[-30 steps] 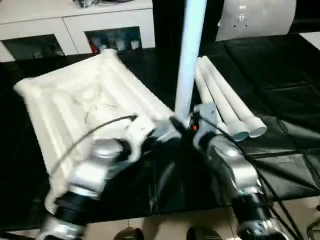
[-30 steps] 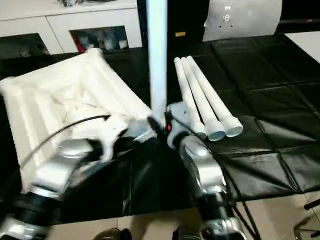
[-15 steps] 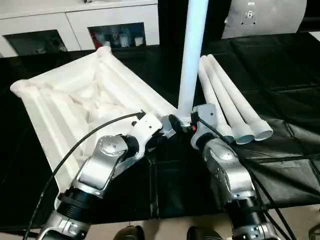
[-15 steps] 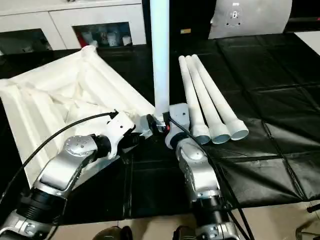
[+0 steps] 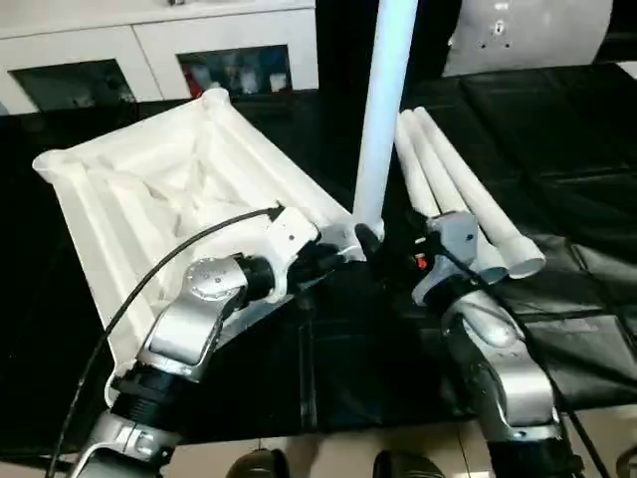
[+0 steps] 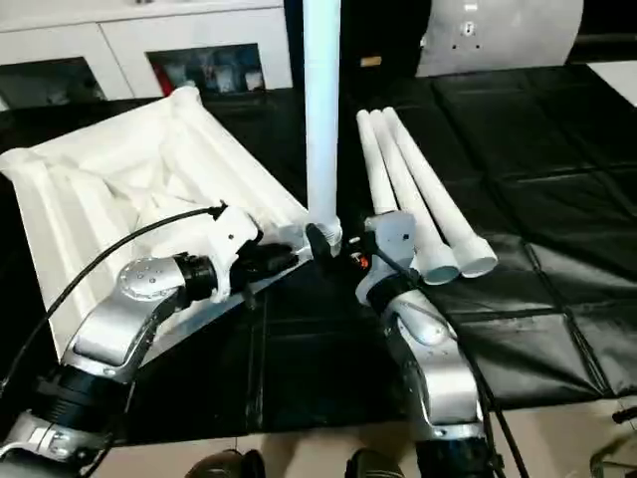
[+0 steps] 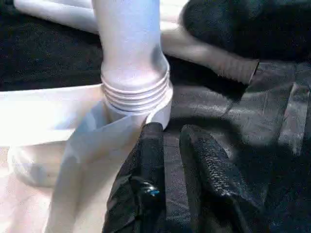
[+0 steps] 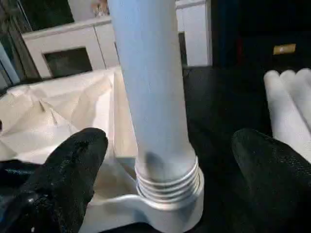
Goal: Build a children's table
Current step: Rotate leg to tighten
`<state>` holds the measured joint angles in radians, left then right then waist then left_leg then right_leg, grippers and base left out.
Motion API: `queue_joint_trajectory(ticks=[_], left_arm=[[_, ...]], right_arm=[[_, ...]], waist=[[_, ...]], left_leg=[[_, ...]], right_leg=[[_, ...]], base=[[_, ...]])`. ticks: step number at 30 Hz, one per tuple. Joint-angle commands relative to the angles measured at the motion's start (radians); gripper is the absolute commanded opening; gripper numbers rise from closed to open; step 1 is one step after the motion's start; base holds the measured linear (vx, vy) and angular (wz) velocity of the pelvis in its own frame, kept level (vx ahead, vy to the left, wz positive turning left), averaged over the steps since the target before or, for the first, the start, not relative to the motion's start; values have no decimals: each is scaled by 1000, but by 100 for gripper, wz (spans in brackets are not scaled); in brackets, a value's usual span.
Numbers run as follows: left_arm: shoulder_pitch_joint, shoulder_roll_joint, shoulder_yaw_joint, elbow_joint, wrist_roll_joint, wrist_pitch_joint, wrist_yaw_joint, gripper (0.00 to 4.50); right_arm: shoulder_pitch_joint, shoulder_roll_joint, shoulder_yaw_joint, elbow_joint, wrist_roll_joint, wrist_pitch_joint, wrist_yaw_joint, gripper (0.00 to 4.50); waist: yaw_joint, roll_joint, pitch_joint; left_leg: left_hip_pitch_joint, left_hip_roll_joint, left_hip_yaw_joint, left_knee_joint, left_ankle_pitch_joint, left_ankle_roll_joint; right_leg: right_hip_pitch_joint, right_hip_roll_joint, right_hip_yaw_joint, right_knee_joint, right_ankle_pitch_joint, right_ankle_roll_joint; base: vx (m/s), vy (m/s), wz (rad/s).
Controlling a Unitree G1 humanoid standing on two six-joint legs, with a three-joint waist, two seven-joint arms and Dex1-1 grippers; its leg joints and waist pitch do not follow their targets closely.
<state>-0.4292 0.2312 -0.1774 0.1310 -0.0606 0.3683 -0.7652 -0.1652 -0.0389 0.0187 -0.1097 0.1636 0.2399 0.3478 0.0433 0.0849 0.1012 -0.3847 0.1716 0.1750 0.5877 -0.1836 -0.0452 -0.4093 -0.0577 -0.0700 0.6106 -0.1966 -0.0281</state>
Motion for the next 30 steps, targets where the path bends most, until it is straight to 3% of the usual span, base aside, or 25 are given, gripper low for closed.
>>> queue_joint_trajectory(ticks=[1, 6, 7, 8, 12, 15, 16, 18, 24, 30], left_arm=[[2, 21, 78, -39, -37, 41, 32, 77], [-7, 102, 143, -45, 33, 84, 127, 77], [-4, 134, 153, -54, 54, 93, 142, 50], [3, 160, 165, -68, 69, 116, 156, 50], [21, 206, 179, -103, 101, 160, 175, 29], [42, 262, 195, -145, 140, 220, 213, 6], [47, 275, 193, -152, 145, 231, 217, 6], [64, 306, 180, -153, 177, 236, 234, 6], [95, 305, 138, -194, 133, 302, 162, 6], [116, 333, 59, -221, 121, 367, 93, 6]], right_arm=[[22, -5, -20, -58, 34, 52, -2, 450], [61, -78, 54, -110, 15, 144, 72, 450], [68, -105, 89, -118, 8, 170, 102, 450], [74, -128, 124, -123, 0, 187, 129, 450], [74, -150, 170, -129, 3, 227, 157, 450], [48, -157, 205, -103, -8, 289, 154, 450], [41, -158, 213, -95, -11, 307, 151, 450], [10, -170, 252, -53, -47, 333, 154, 450], [-37, -143, 262, 20, -58, 382, 126, 450], [-124, -108, 276, 167, -99, 341, 88, 450]], waist=[[4, -14, -80], [6, -12, -85], [5, -14, -88], [7, -8, -91], [11, -5, -94], [18, -1, -92], [20, 7, -94], [19, 5, -92], [28, 5, -95], [26, 5, -98]], left_leg=[[9, 53, -23, -61, -137, 75], [7, 49, -26, -55, -104, 80], [6, 48, -26, -54, -93, 83], [8, 49, -28, -53, -91, 81], [8, 52, -29, -50, -86, 82], [11, 53, -28, -50, -100, 73], [14, 52, -30, -49, -113, 61], [14, 52, -31, -51, -134, 48], [19, 54, -31, -51, -177, 17], [15, 49, -31, -49, -173, 9]], right_leg=[[64, -87, 57, -78, -176, -193], [65, -81, 54, -73, -154, -174], [66, -81, 54, -72, -137, -173], [67, -81, 53, -69, -132, -178], [66, -84, 54, -66, -107, -194], [59, -81, 54, -66, -114, -203], [60, -82, 53, -64, -129, -204], [58, -80, 53, -66, -151, -199], [55, -85, 58, -70, -193, -196], [57, -87, 57, -66, -183, -201]], base=[[0, 0, 0], [0, 0, 0], [0, 0, 0], [0, 0, 0], [0, 0, 0], [0, 0, 0], [0, 0, 0], [0, 0, 0], [0, 0, 0], [0, 0, 0]])
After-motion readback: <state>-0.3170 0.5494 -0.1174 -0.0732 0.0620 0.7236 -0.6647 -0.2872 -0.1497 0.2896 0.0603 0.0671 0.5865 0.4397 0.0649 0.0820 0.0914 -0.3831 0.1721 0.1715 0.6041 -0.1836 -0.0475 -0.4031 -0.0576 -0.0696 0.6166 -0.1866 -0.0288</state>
